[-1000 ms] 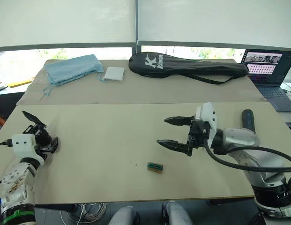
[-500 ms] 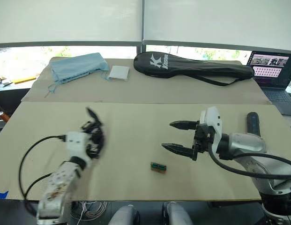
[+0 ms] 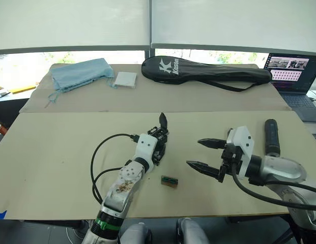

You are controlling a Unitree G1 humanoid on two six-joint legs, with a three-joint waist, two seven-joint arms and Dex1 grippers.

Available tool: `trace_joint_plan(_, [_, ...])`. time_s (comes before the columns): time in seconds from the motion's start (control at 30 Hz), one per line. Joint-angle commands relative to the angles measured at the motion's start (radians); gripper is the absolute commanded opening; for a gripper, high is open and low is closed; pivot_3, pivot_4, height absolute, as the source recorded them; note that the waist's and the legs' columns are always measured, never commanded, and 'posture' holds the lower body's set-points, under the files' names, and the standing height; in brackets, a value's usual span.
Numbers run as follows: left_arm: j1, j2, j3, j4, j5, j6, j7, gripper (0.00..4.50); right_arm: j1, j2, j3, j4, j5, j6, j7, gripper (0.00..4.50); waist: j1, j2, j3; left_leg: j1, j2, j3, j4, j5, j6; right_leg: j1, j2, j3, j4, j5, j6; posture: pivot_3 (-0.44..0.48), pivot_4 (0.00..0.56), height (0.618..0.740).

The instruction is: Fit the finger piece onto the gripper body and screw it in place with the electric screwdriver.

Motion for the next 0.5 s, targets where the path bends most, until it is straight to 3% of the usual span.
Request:
trace_joint_plan(0.03, [0.015, -0.004, -0.005, -0.040, 0.015, -0.058, -0.014, 2.34, 0.005, -0.001, -0.026, -0.019, -0.017, -0.029, -0.019, 4.50, 0.001, 0.000, 0.000, 0.000, 0.000, 0.000, 0.000, 0.000, 0.000, 0.000, 0.000, 0.000, 0.000, 0.000, 0.000, 0.000, 0.150, 0.736])
trace_joint_plan(0.07, [0.032, 0.006, -0.002, -0.054, 0.013, -0.058, -0.026, 3.38, 0.008, 0.001, -0.026, -0.018, -0.022, -0.033, -0.022, 4.50, 0.001, 0.000, 0.000, 0.000, 0.000, 0.000, 0.000, 0.000, 0.000, 0.000, 0.000, 0.000, 0.000, 0.000, 0.000, 0.000, 0.150, 0.736])
trace_joint_plan(0.17, [0.093, 0.075, 0.043, -0.155, -0.046, 0.016, -0.103, 4.45, 0.016, 0.004, -0.031, -0.017, -0.030, -0.042, -0.029, 4.50, -0.002, 0.000, 0.000, 0.000, 0.000, 0.000, 0.000, 0.000, 0.000, 0.000, -0.001, 0.001, 0.000, 0.000, 0.000, 0.000, 0.150, 0.736])
trace_joint_plan(0.27, [0.145, 0.229, 0.121, -0.229, -0.143, 0.094, -0.266, 4.45, 0.023, 0.021, -0.037, -0.014, -0.029, -0.045, -0.044, 4.50, -0.010, 0.001, 0.000, 0.001, 0.001, 0.000, 0.000, 0.000, 0.000, 0.000, 0.000, 0.001, 0.001, 0.000, -0.001, 0.000, 0.150, 0.736])
trace_joint_plan(0.37, [0.067, 0.349, 0.134, -0.094, -0.178, 0.030, -0.448, 4.45, 0.025, 0.026, -0.020, -0.004, -0.045, -0.063, -0.040, 4.50, -0.008, 0.002, -0.001, 0.002, 0.001, -0.001, 0.000, 0.001, -0.001, 0.000, 0.001, 0.000, 0.002, -0.001, -0.001, 0.000, 0.150, 0.736])
trace_joint_plan(0.5, [-0.089, 0.419, 0.102, 0.167, -0.166, -0.139, -0.671, 4.45, 0.012, 0.032, -0.006, 0.013, -0.056, -0.078, -0.036, 4.50, 0.003, 0.003, -0.002, 0.002, -0.001, -0.001, 0.001, 0.001, -0.001, 0.002, 0.004, -0.005, 0.001, -0.001, -0.001, 0.000, 0.150, 0.736])
